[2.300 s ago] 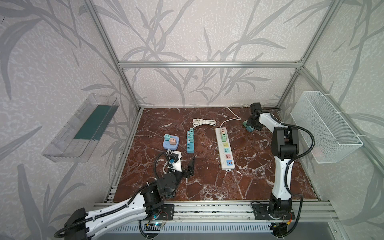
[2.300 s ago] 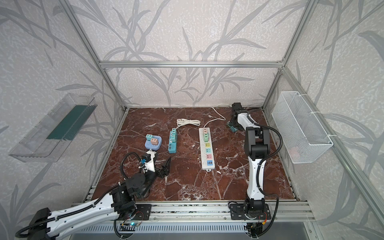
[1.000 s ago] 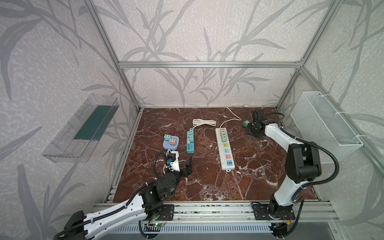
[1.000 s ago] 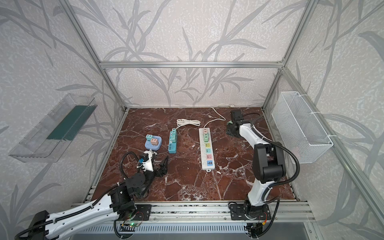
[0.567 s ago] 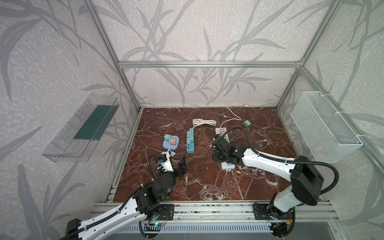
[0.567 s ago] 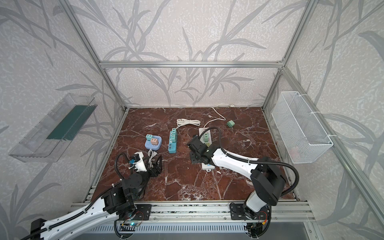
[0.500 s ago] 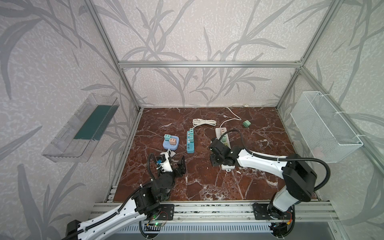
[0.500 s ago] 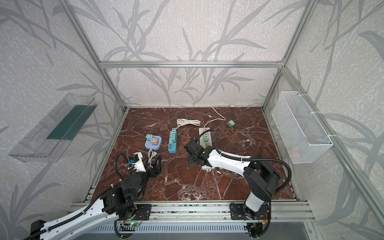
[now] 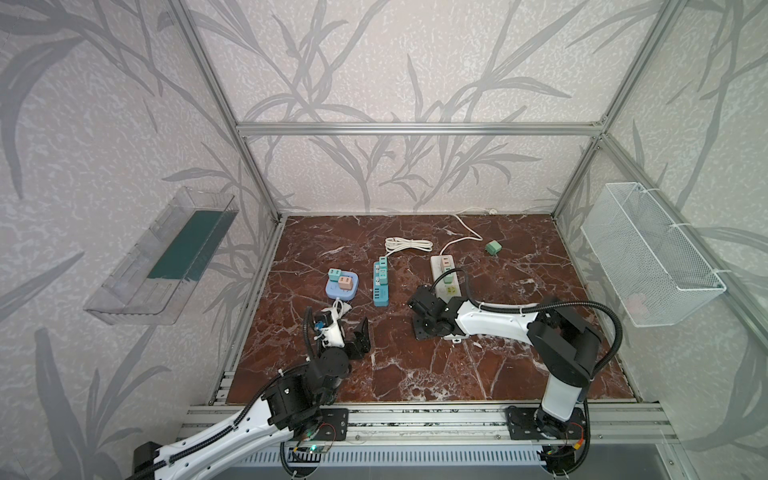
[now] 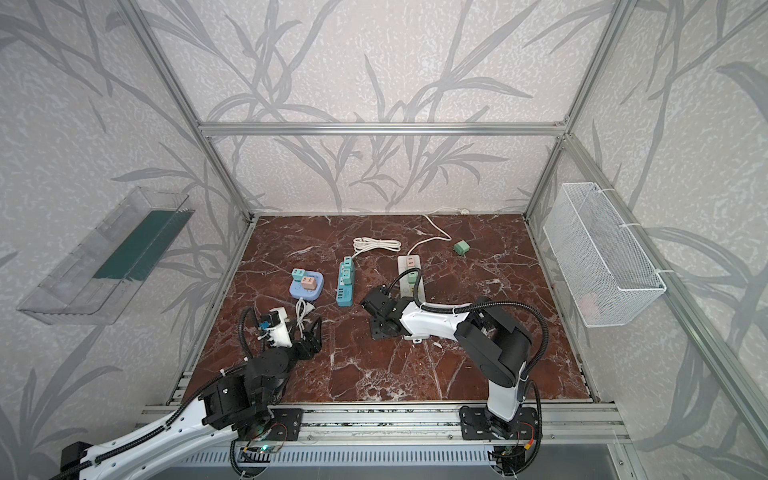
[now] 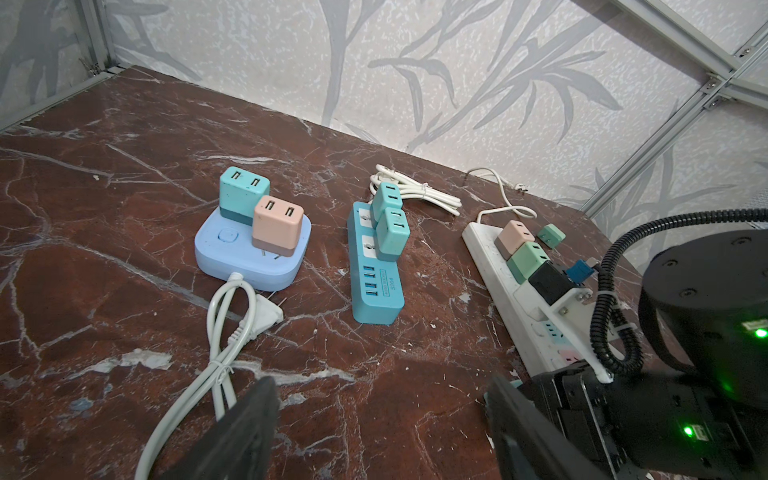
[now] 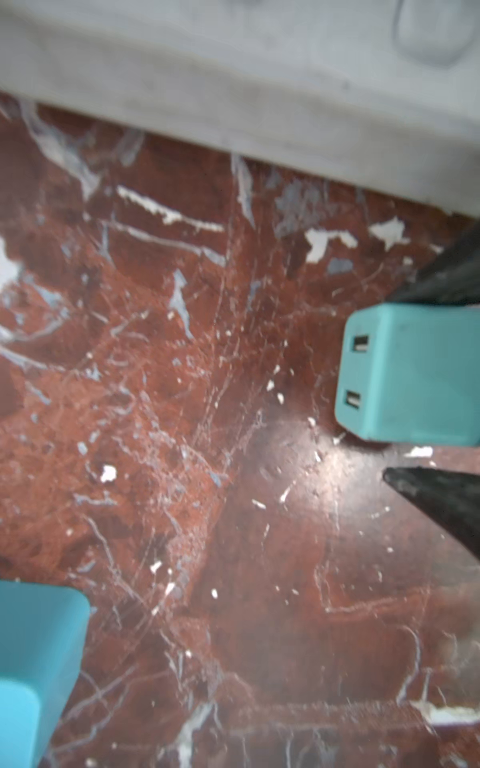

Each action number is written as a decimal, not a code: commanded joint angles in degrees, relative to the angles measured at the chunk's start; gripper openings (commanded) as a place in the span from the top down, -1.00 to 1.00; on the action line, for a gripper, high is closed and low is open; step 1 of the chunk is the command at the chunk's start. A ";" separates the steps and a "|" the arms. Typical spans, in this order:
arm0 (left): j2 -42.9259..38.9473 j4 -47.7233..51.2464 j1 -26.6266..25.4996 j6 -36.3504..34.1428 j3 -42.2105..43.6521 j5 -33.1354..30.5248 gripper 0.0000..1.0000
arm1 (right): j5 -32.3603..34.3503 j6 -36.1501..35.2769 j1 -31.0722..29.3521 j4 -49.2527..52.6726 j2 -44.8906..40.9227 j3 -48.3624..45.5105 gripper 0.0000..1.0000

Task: Insert the plug
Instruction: 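Carry the teal adapter toward the left gripper and set it down, then move the left gripper over the teal adapter while right gripper draws back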

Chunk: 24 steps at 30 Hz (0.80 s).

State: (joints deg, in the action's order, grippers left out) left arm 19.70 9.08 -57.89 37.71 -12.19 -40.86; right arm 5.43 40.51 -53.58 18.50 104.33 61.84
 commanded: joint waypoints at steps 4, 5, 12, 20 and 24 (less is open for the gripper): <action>0.88 -0.33 0.33 0.88 -2.32 1.17 -0.60 | -4.75 4.24 -1.81 -3.38 -3.99 -3.40 -0.28; 1.37 -0.48 0.32 0.83 -2.43 1.37 -0.61 | -5.16 4.75 -2.09 -3.67 -4.66 -3.84 -0.29; 6.56 -1.43 0.67 -0.62 -4.41 1.05 -0.73 | -11.16 5.85 -1.24 -6.96 -10.39 -5.16 -0.29; 10.70 -2.86 2.67 -2.75 -6.44 2.15 -0.99 | -5.99 1.40 4.36 -2.23 -23.45 -10.05 -0.29; 13.46 -2.81 6.97 1.51 -7.70 6.79 -0.99 | 2.52 -5.75 4.53 3.73 -30.55 -10.87 -0.36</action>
State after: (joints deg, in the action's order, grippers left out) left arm 31.88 6.92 -53.01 36.29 -17.69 -36.67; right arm 0.62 41.01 -48.86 16.40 77.73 51.51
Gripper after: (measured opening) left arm 0.992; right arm 0.676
